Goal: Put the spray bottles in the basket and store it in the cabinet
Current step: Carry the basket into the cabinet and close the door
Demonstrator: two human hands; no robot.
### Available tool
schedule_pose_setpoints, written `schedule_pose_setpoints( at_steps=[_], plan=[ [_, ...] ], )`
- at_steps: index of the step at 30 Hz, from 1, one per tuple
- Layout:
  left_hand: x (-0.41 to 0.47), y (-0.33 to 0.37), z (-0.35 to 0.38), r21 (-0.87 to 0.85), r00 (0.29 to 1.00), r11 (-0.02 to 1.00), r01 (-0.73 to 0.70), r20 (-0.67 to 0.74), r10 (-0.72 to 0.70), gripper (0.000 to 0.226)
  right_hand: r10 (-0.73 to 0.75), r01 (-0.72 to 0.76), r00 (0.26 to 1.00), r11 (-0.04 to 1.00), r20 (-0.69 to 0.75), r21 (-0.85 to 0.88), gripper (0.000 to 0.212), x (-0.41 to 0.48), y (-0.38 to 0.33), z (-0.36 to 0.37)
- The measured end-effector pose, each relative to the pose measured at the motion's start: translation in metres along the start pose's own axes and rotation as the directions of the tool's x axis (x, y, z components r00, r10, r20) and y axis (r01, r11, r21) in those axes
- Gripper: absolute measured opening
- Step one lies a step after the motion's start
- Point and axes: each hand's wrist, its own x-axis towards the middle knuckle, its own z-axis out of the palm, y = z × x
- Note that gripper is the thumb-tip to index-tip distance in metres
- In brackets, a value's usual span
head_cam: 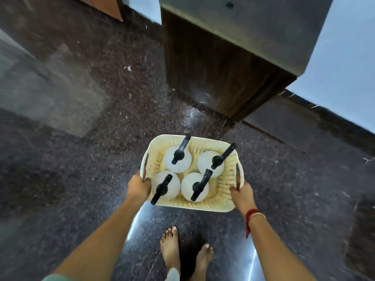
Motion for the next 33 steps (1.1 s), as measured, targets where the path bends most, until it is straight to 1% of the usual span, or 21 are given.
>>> schedule_pose_setpoints(
  at_steps=[3,6,12,15,17,18,19,20,21,22,23,24,25,26,27,28,29,31,32,33],
  plan=[
    [-0.018,0.036,-0.008,0.025,0.999,0.999,-0.033,0.006,0.033,0.025,-0.006,0.006,1.000,1.000,-0.027,0.010,0.026,-0.008,-0.015,-0.032],
    [-0.020,0.064,0.000,0.070,0.994,0.992,-0.107,0.013,0.107,0.026,-0.006,0.006,0.999,1.000,-0.043,0.006,0.025,0.003,-0.018,-0.053],
    [-0.011,0.111,0.042,0.164,0.978,0.965,-0.207,0.027,0.205,0.030,-0.002,0.010,0.997,0.995,-0.071,0.103,0.036,0.044,0.002,-0.084],
    [-0.016,0.140,0.065,0.216,0.967,0.943,-0.253,0.081,0.241,0.030,-0.005,0.022,0.995,0.984,-0.097,0.176,0.043,0.057,0.020,-0.110],
    [-0.030,0.167,0.080,0.229,0.940,0.915,-0.332,0.164,0.300,0.027,0.008,0.020,0.993,0.970,-0.114,0.242,0.045,0.058,0.037,-0.133],
    [-0.040,0.182,0.086,0.210,0.919,0.901,-0.379,0.195,0.342,0.034,0.021,0.017,0.991,0.958,-0.129,0.287,0.046,0.057,0.047,-0.145],
    [-0.051,0.199,0.090,0.191,0.891,0.874,-0.446,0.188,0.414,0.043,0.040,0.011,0.988,0.942,-0.146,0.334,0.047,0.056,0.057,-0.157],
    [-0.059,0.215,0.093,0.197,0.847,0.824,-0.531,0.141,0.512,0.050,0.064,0.003,0.984,0.926,-0.164,0.378,0.048,0.052,0.068,-0.167],
    [-0.065,0.233,0.098,0.258,0.768,0.732,-0.631,0.077,0.635,0.051,0.090,-0.006,0.979,0.908,-0.180,0.419,0.049,0.051,0.081,-0.179],
    [-0.069,0.254,0.106,0.406,0.638,0.565,-0.719,0.060,0.768,0.047,0.115,-0.016,0.974,0.891,-0.193,0.453,0.050,0.051,0.094,-0.193],
    [-0.073,0.277,0.116,0.597,0.461,0.301,-0.744,0.132,0.878,0.043,0.136,-0.023,0.968,0.884,-0.209,0.467,0.050,0.053,0.108,-0.206],
    [-0.077,0.301,0.127,0.729,0.267,-0.030,-0.684,0.288,0.920,0.043,0.153,-0.026,0.960,0.884,-0.236,0.467,0.051,0.055,0.119,-0.219],
    [-0.079,0.322,0.138,0.763,0.129,-0.332,-0.554,0.473,0.872,0.047,0.180,-0.036,0.946,0.886,-0.270,0.463,0.051,0.054,0.128,-0.231],
    [-0.082,0.344,0.152,0.741,0.064,-0.528,-0.415,0.602,0.796,0.052,0.212,-0.047,0.929,0.881,-0.302,0.472,0.051,0.057,0.136,-0.243],
    [-0.083,0.362,0.166,0.720,0.068,-0.631,-0.290,0.673,0.737,0.057,0.237,-0.056,0.916,0.875,-0.324,0.480,0.051,0.060,0.144,-0.254],
    [-0.083,0.377,0.179,0.714,0.118,-0.676,-0.183,0.698,0.706,0.062,0.260,-0.073,0.905,0.874,-0.336,0.481,0.052,0.063,0.152,-0.263],
    [-0.081,0.388,0.191,0.714,0.186,-0.693,-0.096,0.697,0.692,0.065,0.287,-0.099,0.895,0.874,-0.342,0.476,0.053,0.068,0.158,-0.270],
    [-0.076,0.402,0.208,0.702,0.360,-0.711,0.037,0.655,0.665,0.068,0.341,-0.137,0.867,0.864,-0.363,0.484,0.055,0.079,0.170,-0.280],
    [-0.073,0.406,0.215,0.686,0.429,-0.723,0.086,0.629,0.648,0.069,0.374,-0.151,0.850,0.848,-0.372,0.508,0.055,0.085,0.175,-0.284],
    [-0.069,0.408,0.220,0.671,0.463,-0.732,0.121,0.614,0.639,0.069,0.410,-0.164,0.832,0.825,-0.373,0.541,0.055,0.089,0.179,-0.285]
  ],
)
